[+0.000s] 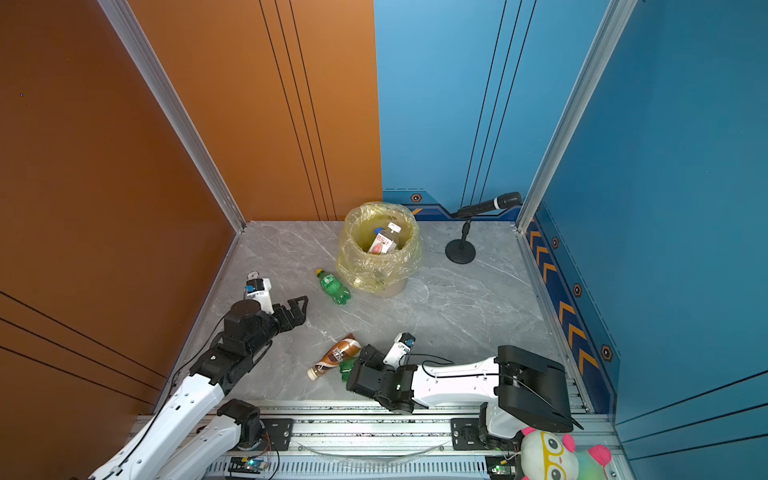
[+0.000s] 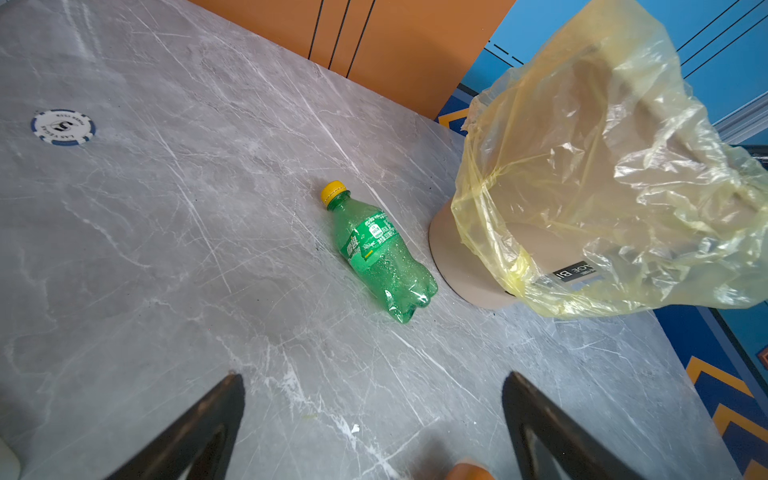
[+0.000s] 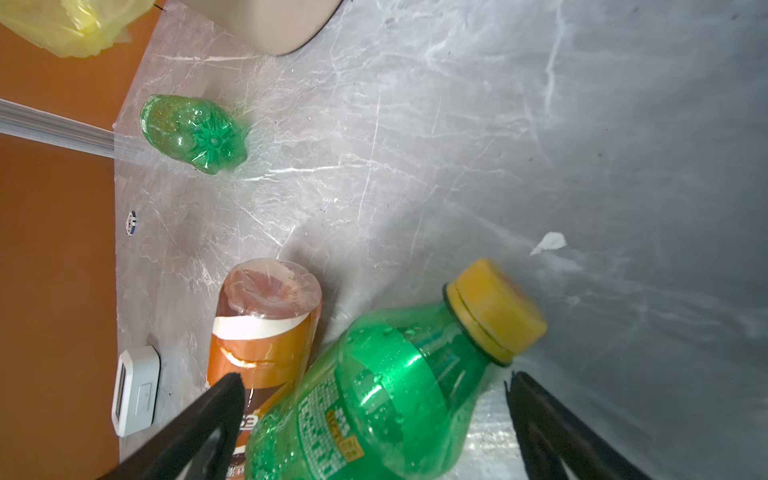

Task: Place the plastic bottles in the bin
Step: 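Withdraw the left gripper while the right gripper reaches down and grasps the green soda bottle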

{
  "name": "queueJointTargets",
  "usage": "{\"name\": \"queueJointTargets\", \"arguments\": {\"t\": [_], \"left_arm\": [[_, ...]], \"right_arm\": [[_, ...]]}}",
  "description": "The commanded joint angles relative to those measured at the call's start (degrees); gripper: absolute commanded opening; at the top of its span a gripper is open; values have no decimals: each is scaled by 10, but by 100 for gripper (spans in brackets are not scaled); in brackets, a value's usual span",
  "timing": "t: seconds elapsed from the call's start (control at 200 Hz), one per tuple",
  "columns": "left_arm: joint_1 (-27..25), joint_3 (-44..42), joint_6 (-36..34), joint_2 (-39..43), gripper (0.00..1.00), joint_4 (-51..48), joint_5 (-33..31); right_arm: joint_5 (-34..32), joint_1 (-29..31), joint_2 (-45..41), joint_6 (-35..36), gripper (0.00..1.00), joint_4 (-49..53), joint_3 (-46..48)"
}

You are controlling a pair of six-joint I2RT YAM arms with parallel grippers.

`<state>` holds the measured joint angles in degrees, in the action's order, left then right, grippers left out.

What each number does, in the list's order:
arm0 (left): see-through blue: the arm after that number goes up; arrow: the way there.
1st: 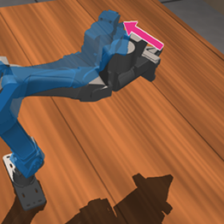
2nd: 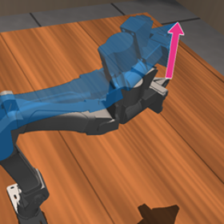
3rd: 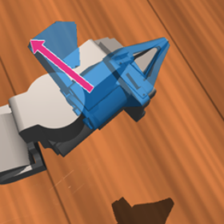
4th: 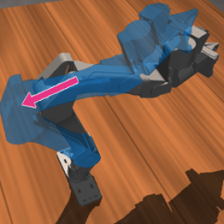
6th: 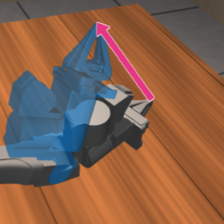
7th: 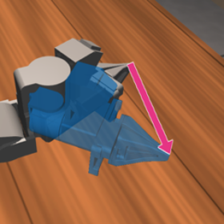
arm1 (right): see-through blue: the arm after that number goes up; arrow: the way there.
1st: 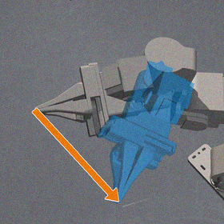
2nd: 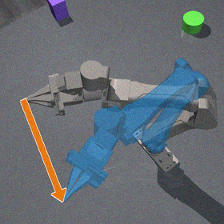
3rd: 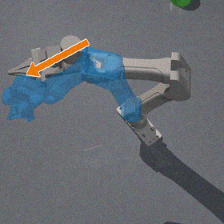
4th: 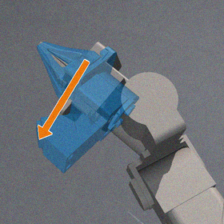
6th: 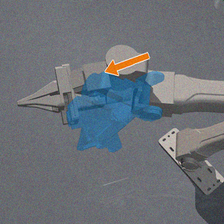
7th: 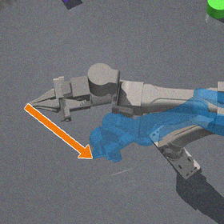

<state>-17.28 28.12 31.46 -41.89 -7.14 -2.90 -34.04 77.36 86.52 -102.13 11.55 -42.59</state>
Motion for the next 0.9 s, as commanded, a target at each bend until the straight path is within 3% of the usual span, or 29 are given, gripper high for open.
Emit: {"name": "queueJointTargets", "arguments": {"t": [0.0, 0.335, 0.891], "left_arm": [[7, -9, 8, 7, 98, -4, 13], [15, -9, 12, 4, 98, -3, 19], [28, -11, 24, -7, 98, -2, 28]], "right_arm": [[21, -9, 12, -10, 100, -26, -9], [41, -26, 53, -21, 93, -77, -6], [39, -66, 69, -23, 61, -105, 6]]}}
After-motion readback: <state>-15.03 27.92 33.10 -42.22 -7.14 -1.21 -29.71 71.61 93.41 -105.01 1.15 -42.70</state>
